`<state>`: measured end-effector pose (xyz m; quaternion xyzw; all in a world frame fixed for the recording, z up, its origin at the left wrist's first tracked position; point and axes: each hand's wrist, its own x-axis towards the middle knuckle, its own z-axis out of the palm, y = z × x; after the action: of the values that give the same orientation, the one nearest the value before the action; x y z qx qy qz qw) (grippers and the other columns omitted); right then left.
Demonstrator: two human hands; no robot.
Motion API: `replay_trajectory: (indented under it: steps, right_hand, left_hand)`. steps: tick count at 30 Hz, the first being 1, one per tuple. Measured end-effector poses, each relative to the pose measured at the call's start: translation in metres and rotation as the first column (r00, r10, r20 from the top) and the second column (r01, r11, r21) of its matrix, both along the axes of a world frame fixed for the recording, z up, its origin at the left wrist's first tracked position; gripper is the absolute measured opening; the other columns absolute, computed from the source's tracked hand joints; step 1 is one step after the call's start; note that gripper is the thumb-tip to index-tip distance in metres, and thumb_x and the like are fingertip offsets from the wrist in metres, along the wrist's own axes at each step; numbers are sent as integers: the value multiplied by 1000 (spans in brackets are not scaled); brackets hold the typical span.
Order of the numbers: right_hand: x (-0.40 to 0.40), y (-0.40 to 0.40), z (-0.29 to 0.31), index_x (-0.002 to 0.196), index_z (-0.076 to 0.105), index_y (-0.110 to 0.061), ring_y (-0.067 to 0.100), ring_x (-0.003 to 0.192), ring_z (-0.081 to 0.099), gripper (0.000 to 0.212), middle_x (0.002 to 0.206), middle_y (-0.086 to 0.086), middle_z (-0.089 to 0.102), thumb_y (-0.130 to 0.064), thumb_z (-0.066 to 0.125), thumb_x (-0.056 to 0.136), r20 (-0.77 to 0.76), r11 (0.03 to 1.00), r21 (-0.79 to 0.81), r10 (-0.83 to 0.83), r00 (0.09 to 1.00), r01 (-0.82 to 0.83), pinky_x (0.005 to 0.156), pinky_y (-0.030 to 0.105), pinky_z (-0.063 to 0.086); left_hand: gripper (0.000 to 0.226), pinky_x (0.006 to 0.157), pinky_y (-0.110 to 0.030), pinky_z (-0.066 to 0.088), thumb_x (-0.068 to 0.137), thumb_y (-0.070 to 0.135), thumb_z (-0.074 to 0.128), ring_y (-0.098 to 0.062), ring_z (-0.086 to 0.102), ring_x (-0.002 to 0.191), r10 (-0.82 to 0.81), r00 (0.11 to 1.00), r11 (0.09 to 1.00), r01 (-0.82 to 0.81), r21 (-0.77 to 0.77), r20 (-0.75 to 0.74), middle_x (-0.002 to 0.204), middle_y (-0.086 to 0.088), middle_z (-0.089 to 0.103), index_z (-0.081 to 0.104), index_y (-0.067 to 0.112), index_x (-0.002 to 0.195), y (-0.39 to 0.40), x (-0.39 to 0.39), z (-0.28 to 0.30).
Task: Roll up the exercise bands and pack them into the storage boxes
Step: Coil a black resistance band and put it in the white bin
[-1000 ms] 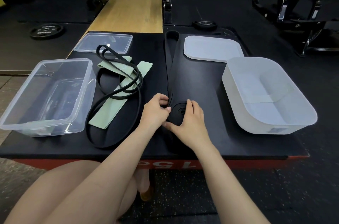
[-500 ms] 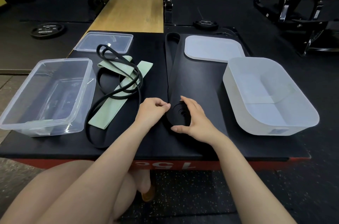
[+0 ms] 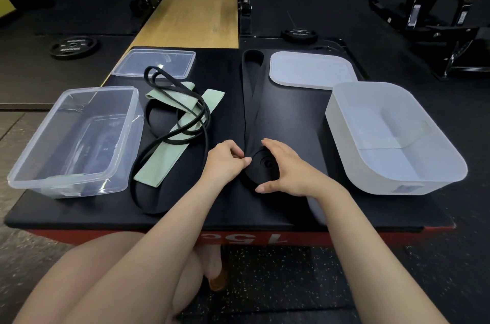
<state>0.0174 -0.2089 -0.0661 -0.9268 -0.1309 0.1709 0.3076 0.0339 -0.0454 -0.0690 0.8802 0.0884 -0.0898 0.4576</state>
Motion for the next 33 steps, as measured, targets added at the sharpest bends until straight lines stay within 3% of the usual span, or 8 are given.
replay_trajectory:
  steps: [4, 8, 11, 15, 21, 25, 28, 33]
  right_hand:
    - [-12, 15, 2, 151, -3, -14, 14, 146, -5, 109, 159, -3, -6, -43, 73, 77, 24, 985, -98, -143, 989, 145, 117, 34, 13]
    - [-21, 38, -12, 150, 7, -8, 22, 144, 2, 102, 156, 6, 8, -59, 61, 80, 203, 949, -82, -284, 937, 306, 117, 34, 11]
    - [-22, 43, -21, 149, 14, -8, 21, 142, 9, 93, 154, 6, 17, -55, 59, 83, 304, 925, -8, -360, 882, 380, 116, 32, 12]
    - [-17, 36, -22, 149, 16, -11, 17, 142, 8, 91, 154, 2, 17, -49, 64, 82, 257, 945, 38, -324, 911, 325, 116, 31, 13]
    - [-13, 21, -17, 149, 17, -16, 14, 143, 6, 92, 154, -1, 15, -45, 69, 79, 182, 982, 67, -186, 966, 176, 116, 30, 13]
    - [-9, 13, -11, 150, 17, -19, 9, 142, 4, 93, 155, -3, 13, -42, 71, 79, 111, 993, 81, -94, 989, 85, 113, 26, 11]
    - [-5, 7, -7, 149, 18, -20, 8, 142, 4, 92, 154, -5, 12, -39, 73, 78, 72, 997, 77, -30, 997, 25, 111, 24, 11]
    - [0, 3, 1, 148, 20, -20, 5, 140, 8, 93, 153, -5, 15, -36, 77, 75, 42, 997, 62, 43, 998, -45, 107, 17, 11]
  left_hand:
    - [26, 75, -18, 40, 82, 12, 68, -10, 58, 87, 26, 999, 996, -23, -86, 31, 97, 3, 62, 58, 14, 106, -3, -1, -1]
    - [31, 81, -17, 42, 85, 10, 65, -8, 56, 89, 0, 998, 998, 4, -58, 55, 106, -2, 65, 61, 13, 116, -5, 0, -3]
    - [31, 83, -15, 40, 86, 10, 63, -8, 57, 97, -17, 997, 998, 22, -64, 74, 112, -3, 65, 63, 12, 117, -4, -1, -6]
    - [30, 95, -21, 41, 85, 10, 63, -11, 57, 113, -29, 998, 996, 33, -84, 47, 117, -2, 63, 63, 13, 115, -3, -1, -9]
    - [34, 92, -21, 41, 85, 9, 63, -9, 55, 103, -32, 999, 982, 31, -184, -1, 107, 4, 61, 57, 18, 117, 0, -2, -4]
    - [33, 101, -33, 45, 87, 17, 62, -13, 60, 104, -25, 1000, 982, 25, -185, 0, 101, 6, 64, 60, 20, 119, 1, -1, -5]
    - [27, 94, -34, 51, 85, 20, 67, -11, 61, 97, -21, 1000, 984, 23, -175, 14, 94, 6, 65, 66, 17, 112, 2, -1, -6]
    - [27, 61, -19, 53, 83, 14, 69, -11, 60, 85, -29, 1000, 985, 27, -168, -10, 90, 0, 63, 65, 11, 109, 4, 2, -4]
